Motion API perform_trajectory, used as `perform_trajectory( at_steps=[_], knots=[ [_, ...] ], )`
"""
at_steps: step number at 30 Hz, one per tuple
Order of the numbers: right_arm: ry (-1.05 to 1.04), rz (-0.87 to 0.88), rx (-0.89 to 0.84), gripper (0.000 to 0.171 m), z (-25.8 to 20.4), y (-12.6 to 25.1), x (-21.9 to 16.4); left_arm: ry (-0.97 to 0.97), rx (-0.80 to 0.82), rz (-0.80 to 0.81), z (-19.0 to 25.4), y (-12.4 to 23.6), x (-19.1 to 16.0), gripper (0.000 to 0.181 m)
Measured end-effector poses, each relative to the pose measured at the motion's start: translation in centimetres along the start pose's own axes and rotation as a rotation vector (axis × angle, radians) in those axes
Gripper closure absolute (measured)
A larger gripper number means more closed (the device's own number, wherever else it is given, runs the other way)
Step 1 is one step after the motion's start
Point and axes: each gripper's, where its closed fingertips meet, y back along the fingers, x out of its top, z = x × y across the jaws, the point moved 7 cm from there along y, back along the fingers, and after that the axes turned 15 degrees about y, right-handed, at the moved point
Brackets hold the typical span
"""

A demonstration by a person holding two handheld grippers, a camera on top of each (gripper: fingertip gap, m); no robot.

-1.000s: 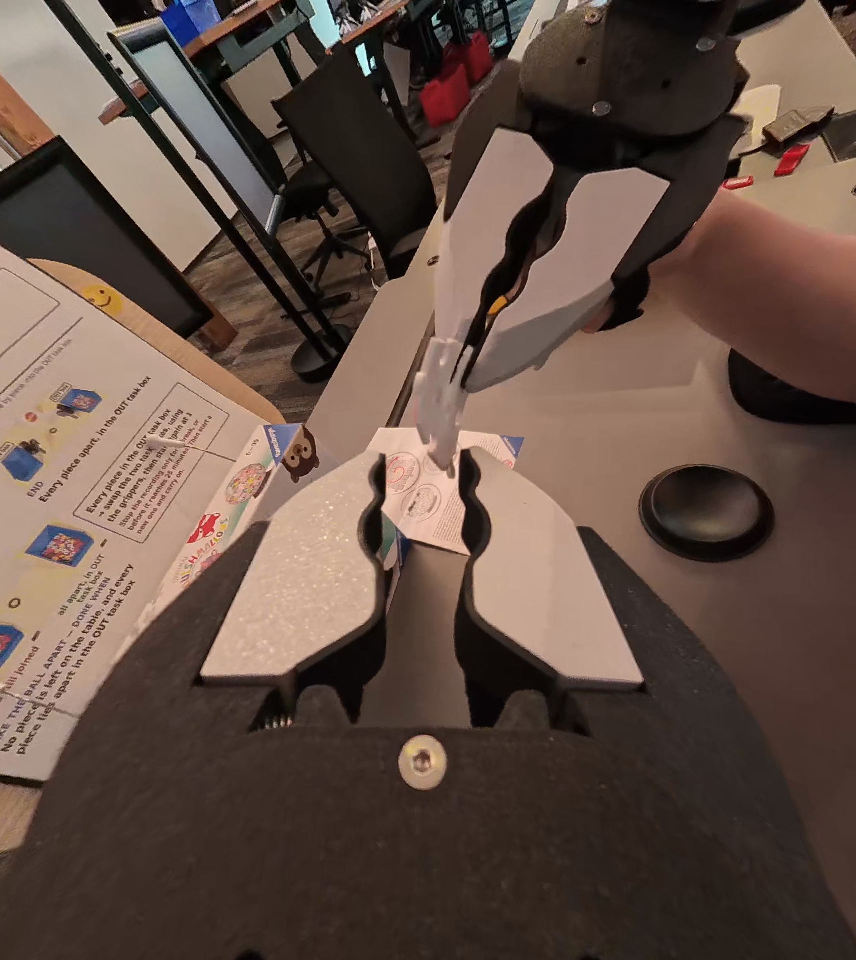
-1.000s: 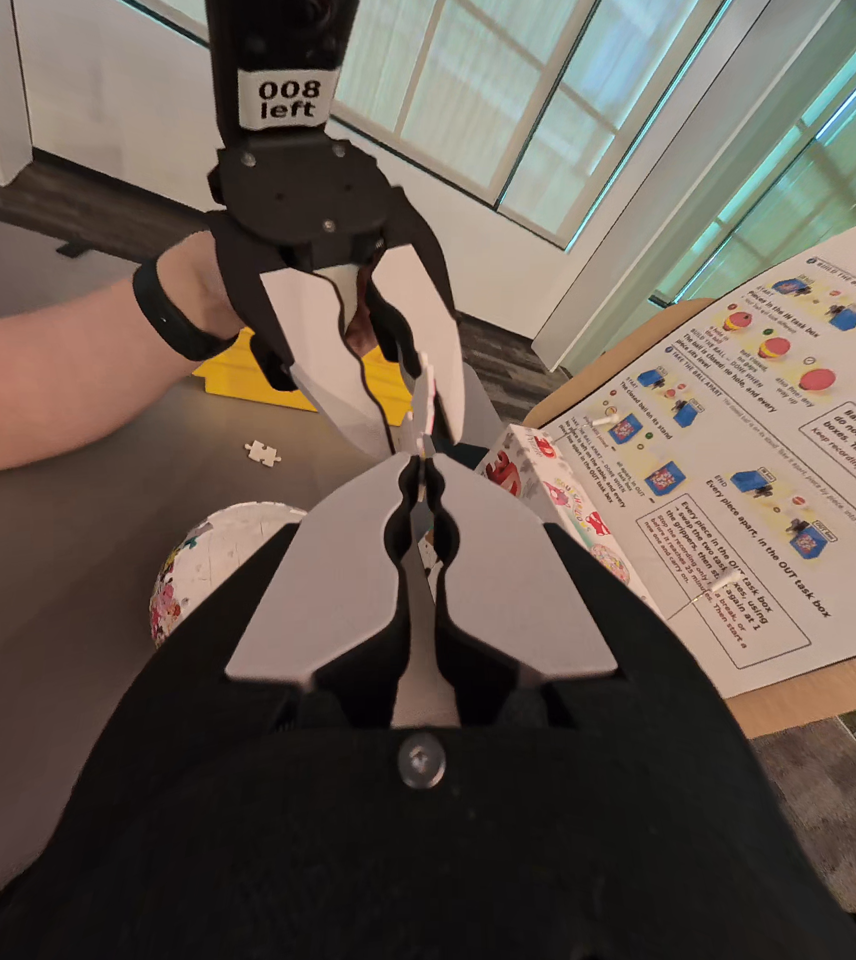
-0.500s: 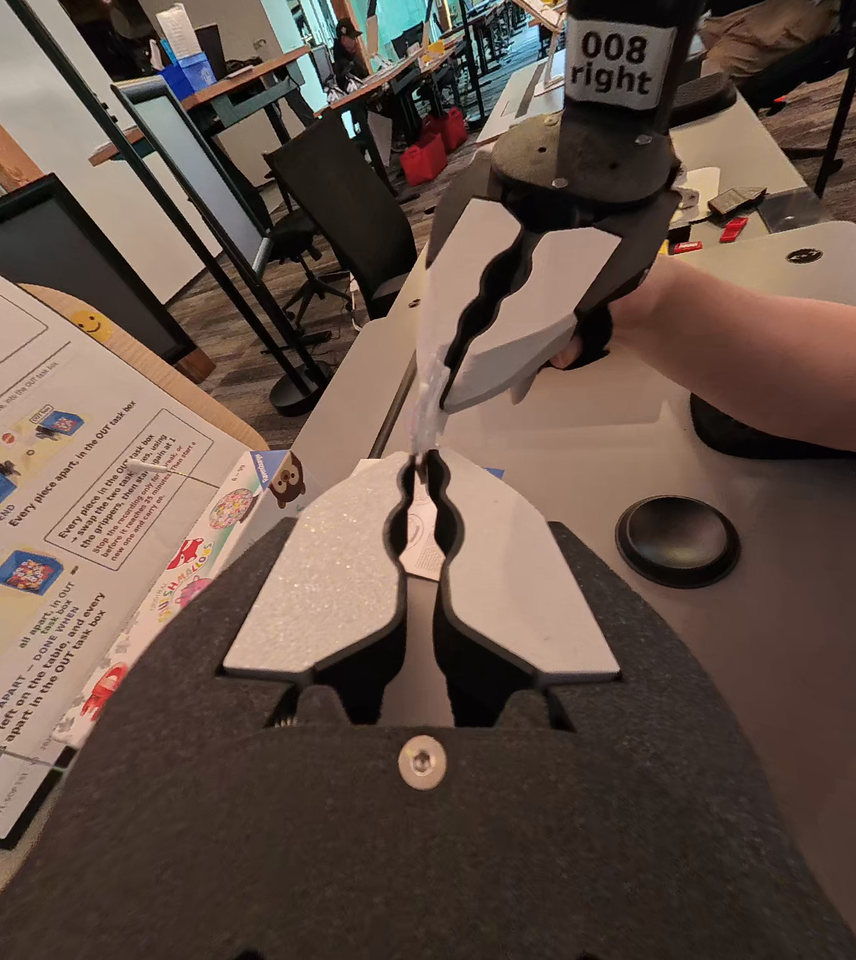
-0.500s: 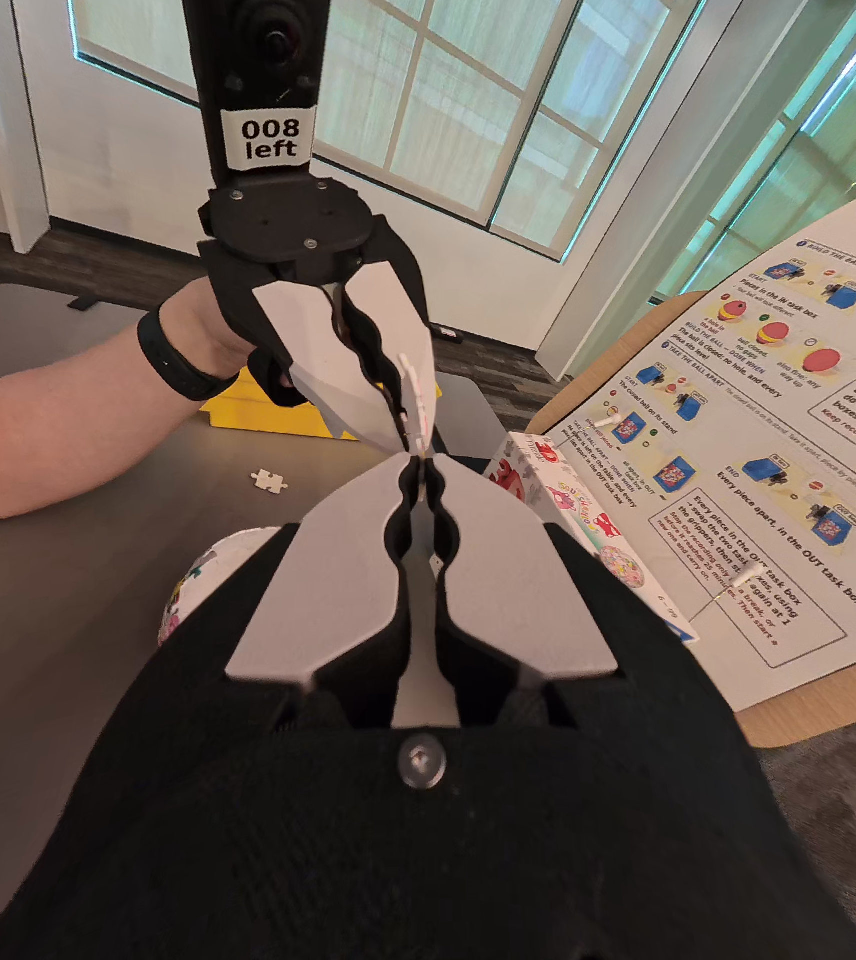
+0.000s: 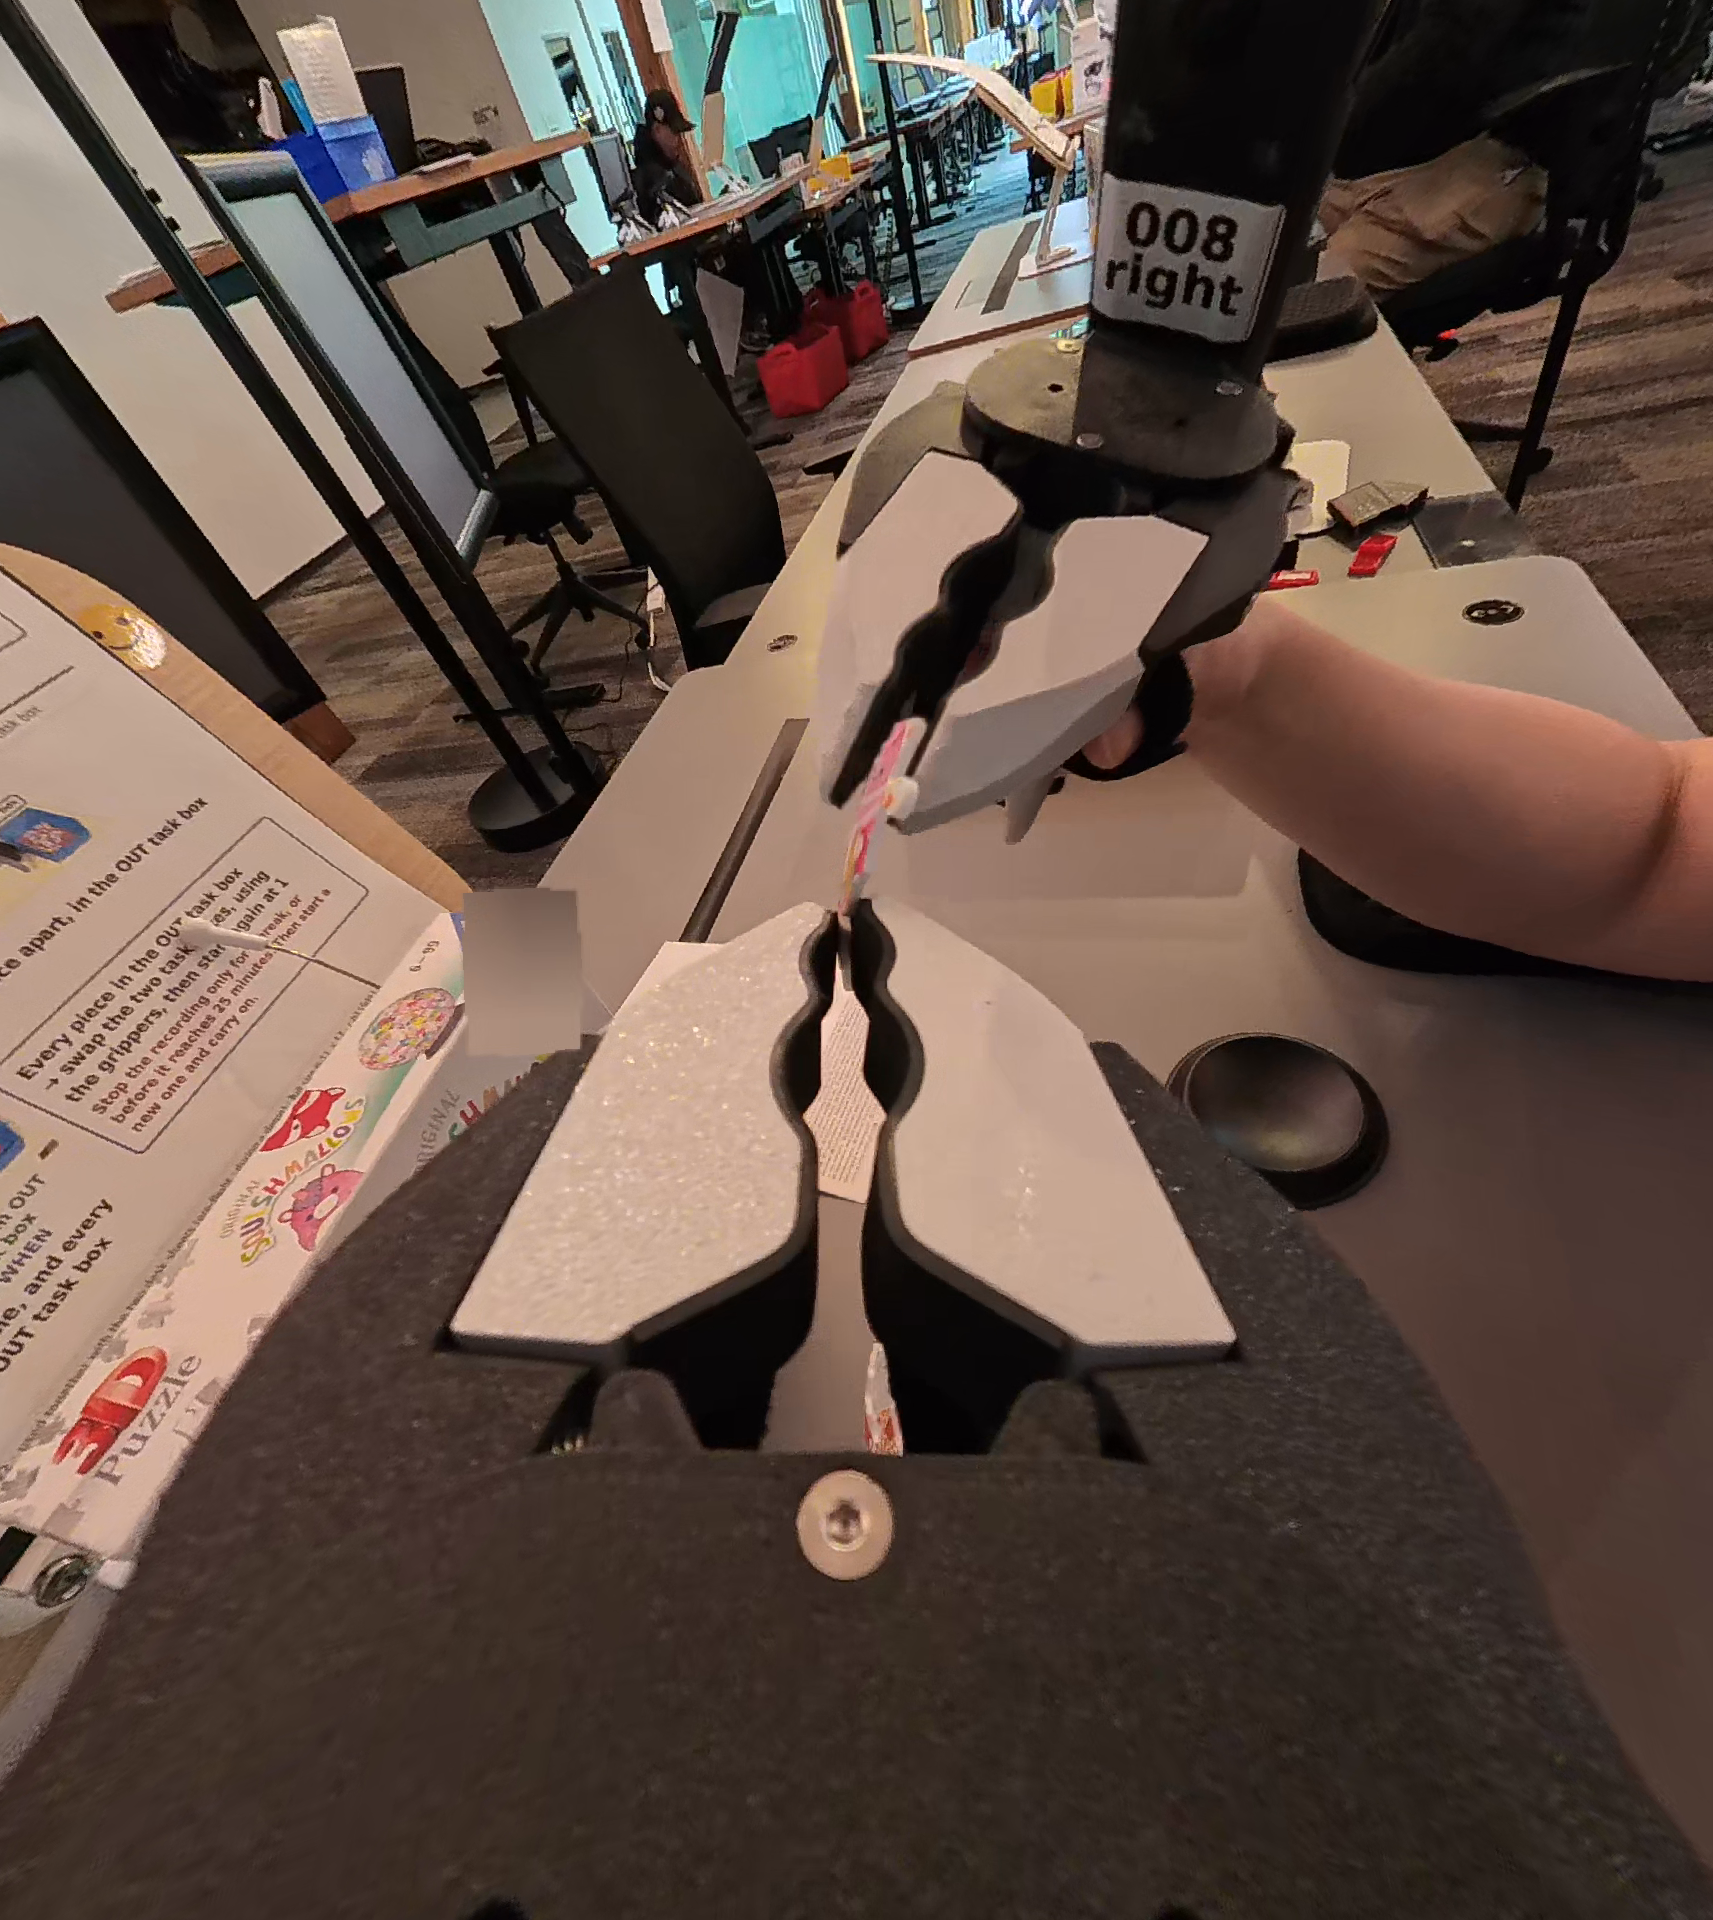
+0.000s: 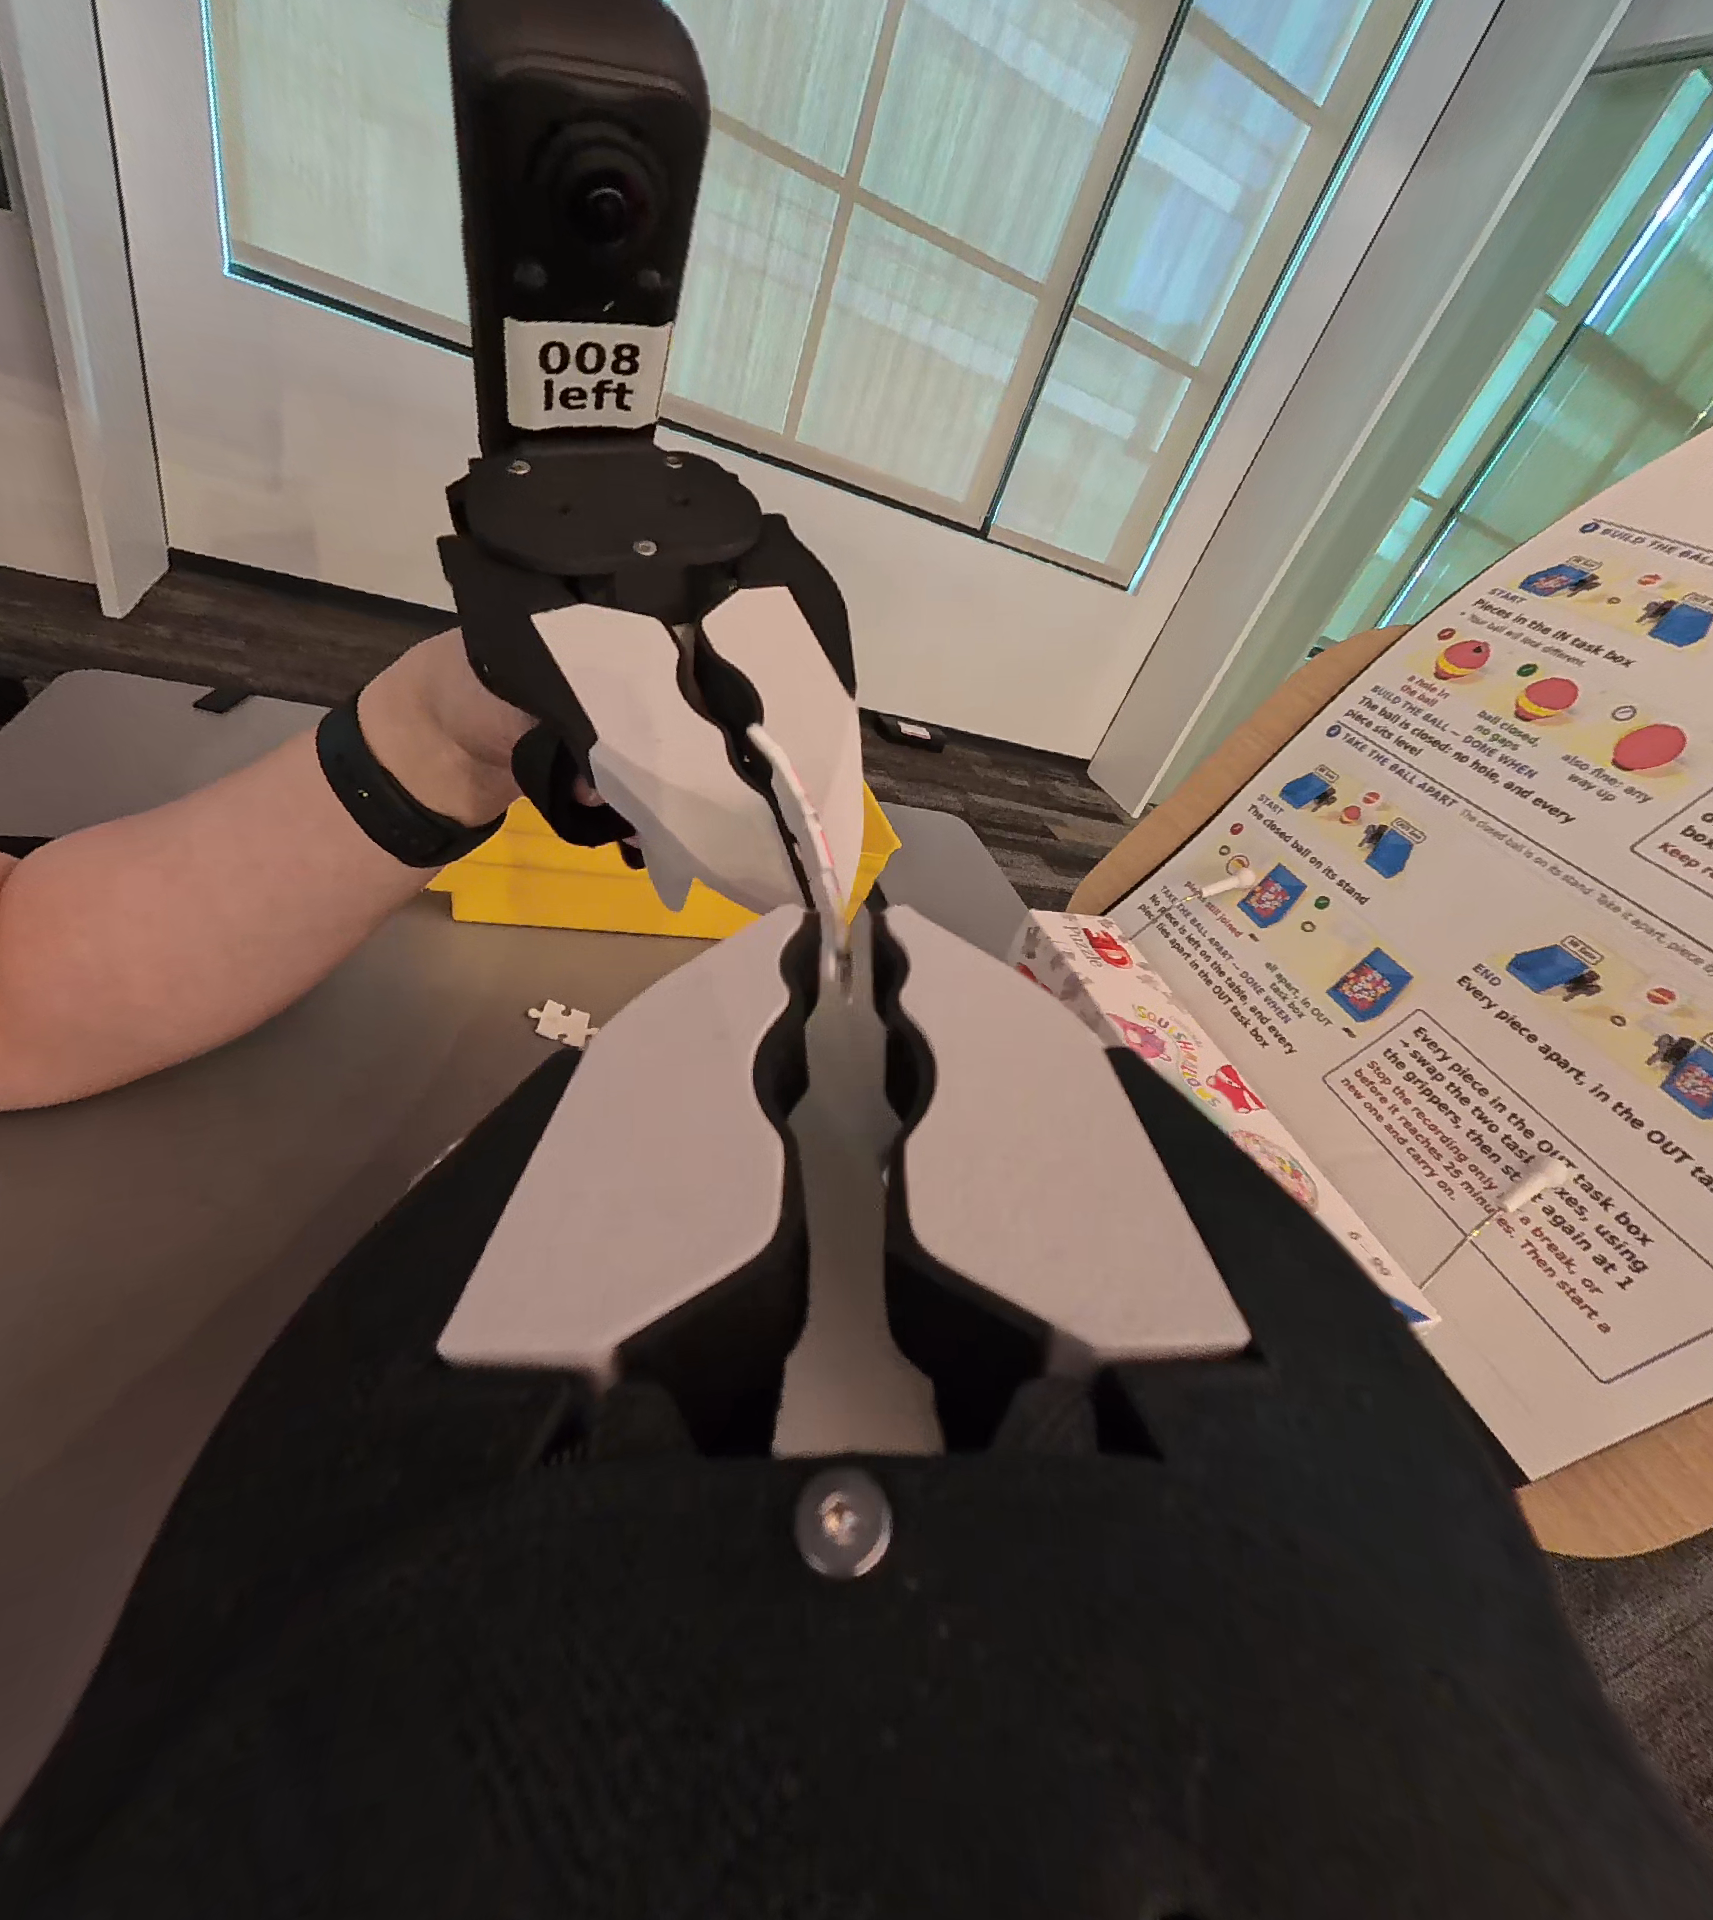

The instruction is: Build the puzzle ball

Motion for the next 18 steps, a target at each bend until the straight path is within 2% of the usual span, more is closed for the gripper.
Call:
perform_trajectory(
  at_steps=[6,9,14,18],
  knots=[
    [0.051,0.023,-0.003,0.155,-0.25,0.25,0.52,0.008,-0.012,-0.028,0.00,-0.21,-0.27,0.179],
    [0.104,-0.051,-0.003,0.153,-0.54,-0.03,0.20,0.001,-0.017,-0.048,0.13,-0.49,-0.47,0.179],
    [0.115,-0.067,-0.008,0.156,-0.63,-0.41,-0.15,-0.013,-0.013,-0.082,0.22,-0.75,-0.79,0.179],
    [0.110,-0.068,0.035,0.167,-0.81,-0.28,-0.28,-0.010,-0.014,-0.092,0.20,-0.76,-0.87,0.179]
  ],
)
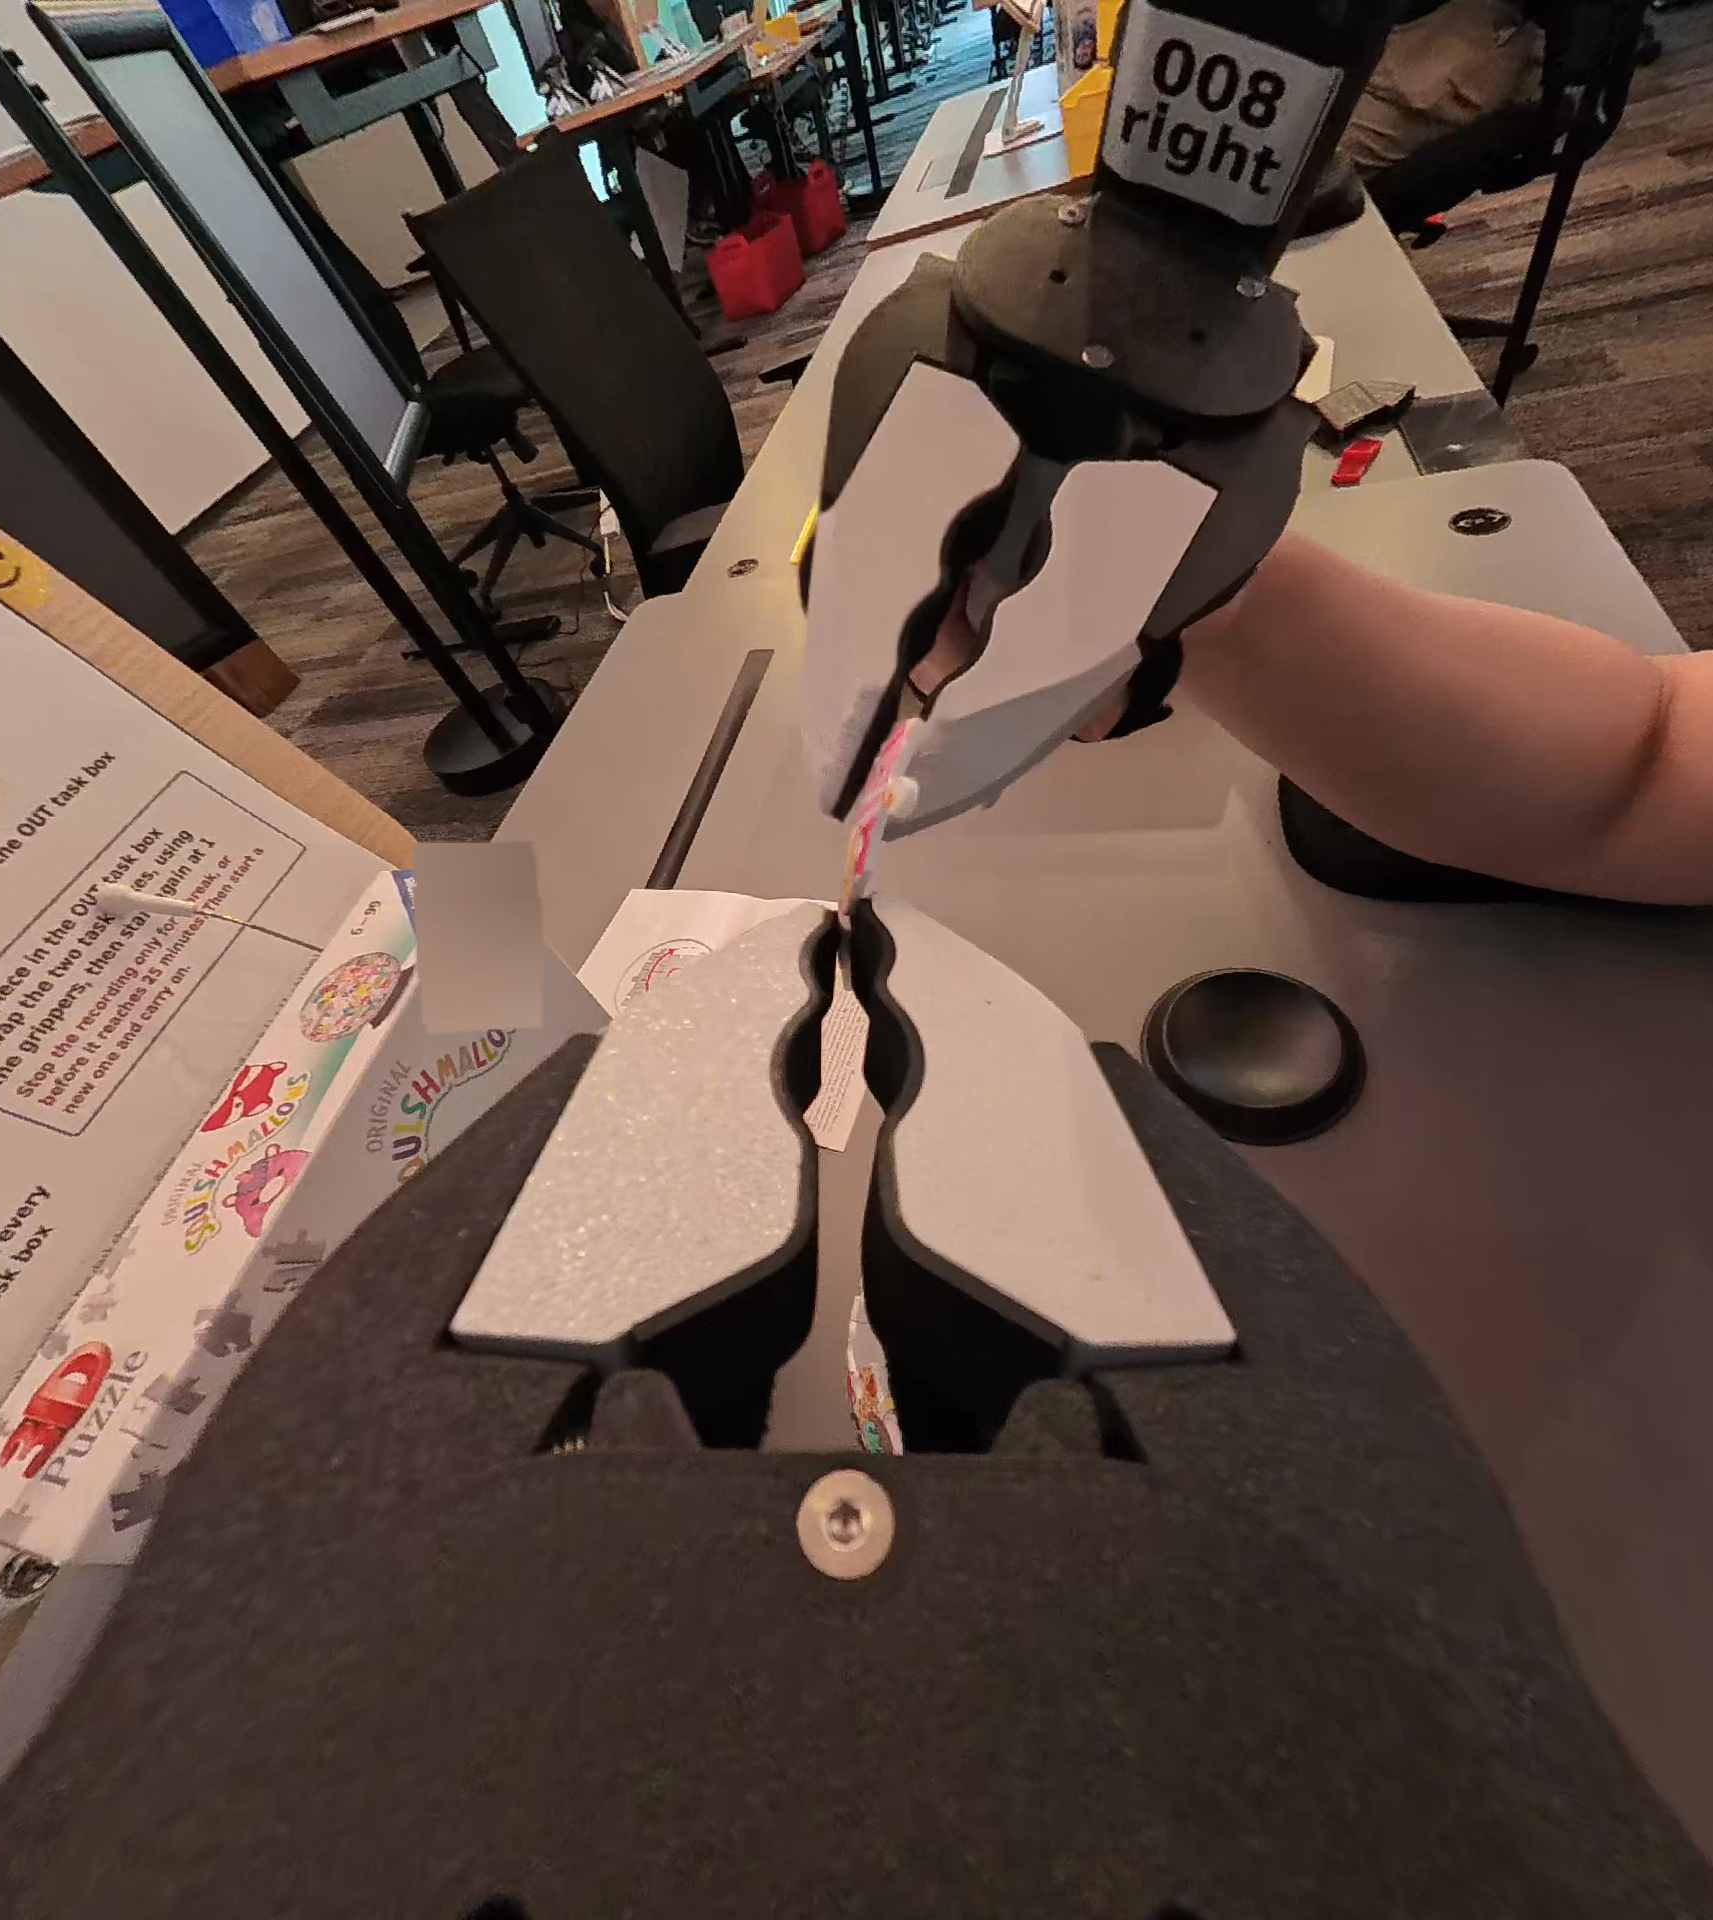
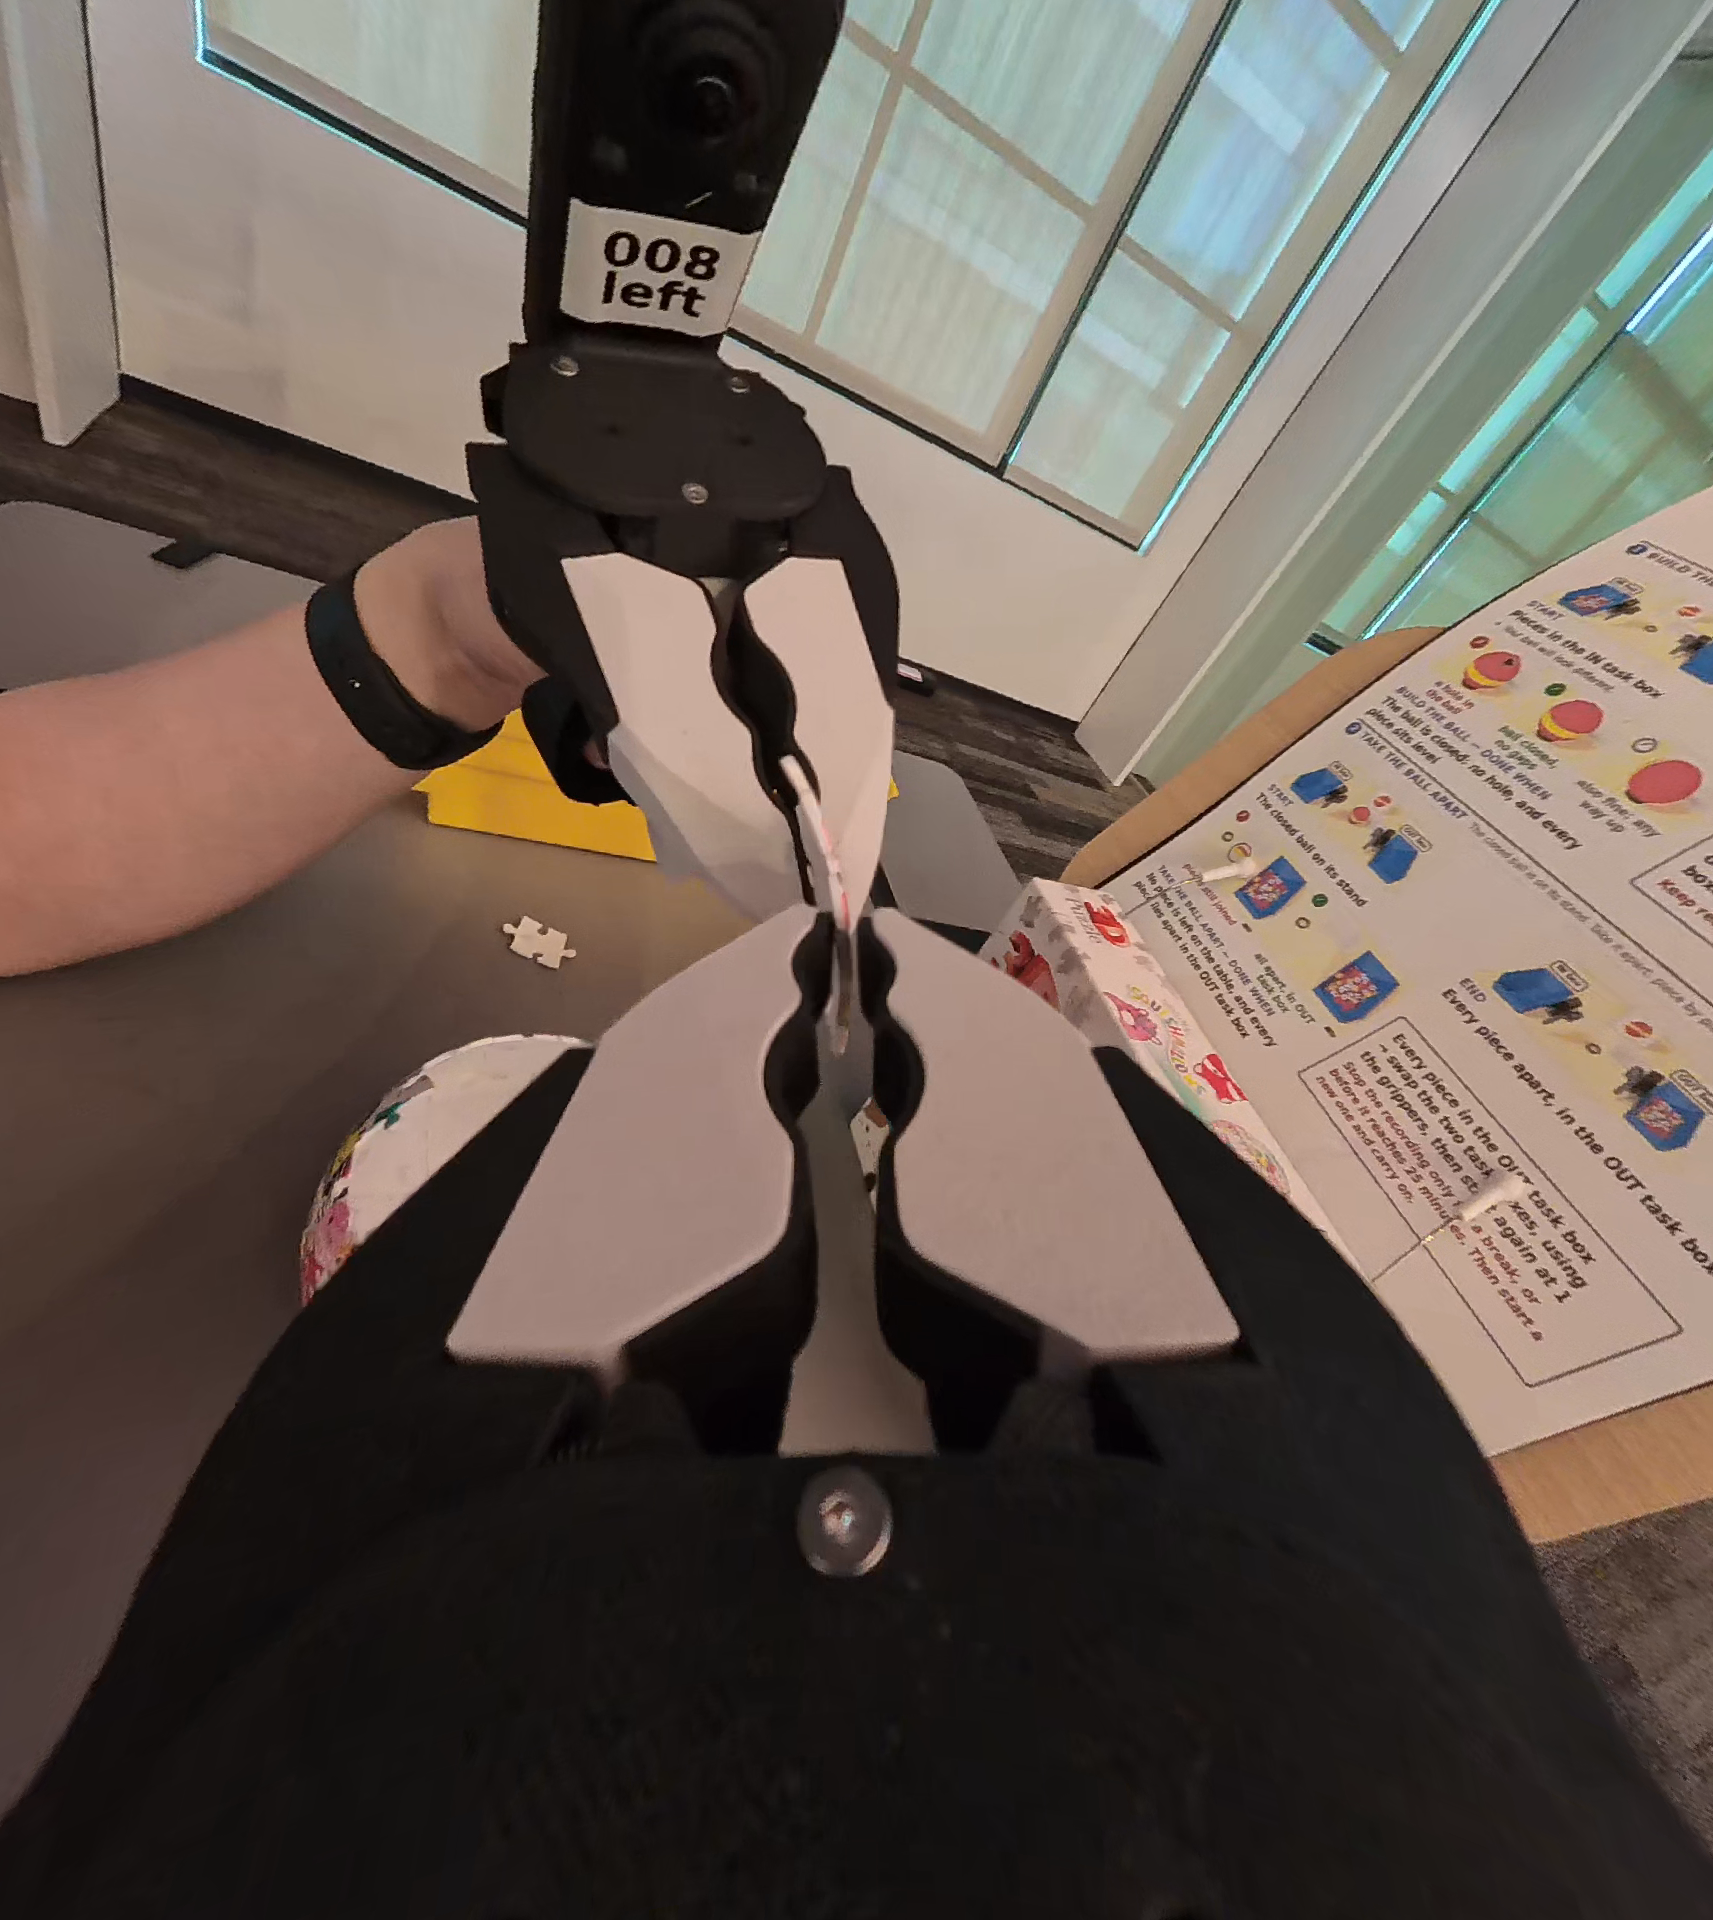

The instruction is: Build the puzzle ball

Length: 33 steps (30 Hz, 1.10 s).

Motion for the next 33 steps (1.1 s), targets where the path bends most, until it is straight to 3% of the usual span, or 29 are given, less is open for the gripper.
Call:
perform_trajectory(
  at_steps=[5,13,14,15,20,22,25,28,33],
  knots=[
    [0.014,-0.028,0.005,0.159,-0.2,-0.3,-0.1,-0.009,-0.006,-0.033,0.1,-0.2,-0.3,0.178],
    [0.007,-0.085,0.074,0.168,-0.8,-0.9,-0.5,-0.035,0.012,-0.065,0.2,-0.3,-0.6,0.179],
    [0.003,-0.090,0.073,0.168,-0.7,-0.9,-0.6,-0.035,0.024,-0.070,0.1,-0.2,-0.7,0.176],
    [-0.002,-0.099,0.076,0.168,-0.8,-1.0,-0.7,-0.035,0.040,-0.086,0.0,0.0,-0.8,0.161],
    [-0.033,-0.163,0.148,0.168,-0.9,-1.3,-2.2,0.010,0.139,-0.127,-1.2,2.8,-1.7,0.144],
    [-0.069,-0.179,0.231,0.168,-1.3,-1.9,-3.3,0.049,0.105,-0.235,-1.2,3.2,-3.0,0.139],
    [-0.081,-0.233,0.344,0.168,-2.4,-3.5,-5.0,0.043,0.186,-0.354,-2.0,3.3,-4.5,0.124],
    [-0.054,-0.337,0.432,0.168,-3.8,-5.1,-6.7,0.091,0.140,-0.391,-1.9,3.2,-4.9,0.131],
    [-0.021,-0.426,0.510,0.168,-4.5,-6.5,-7.0,0.156,0.149,-0.440,-2.4,3.0,-5.6,0.126]
  ],
)
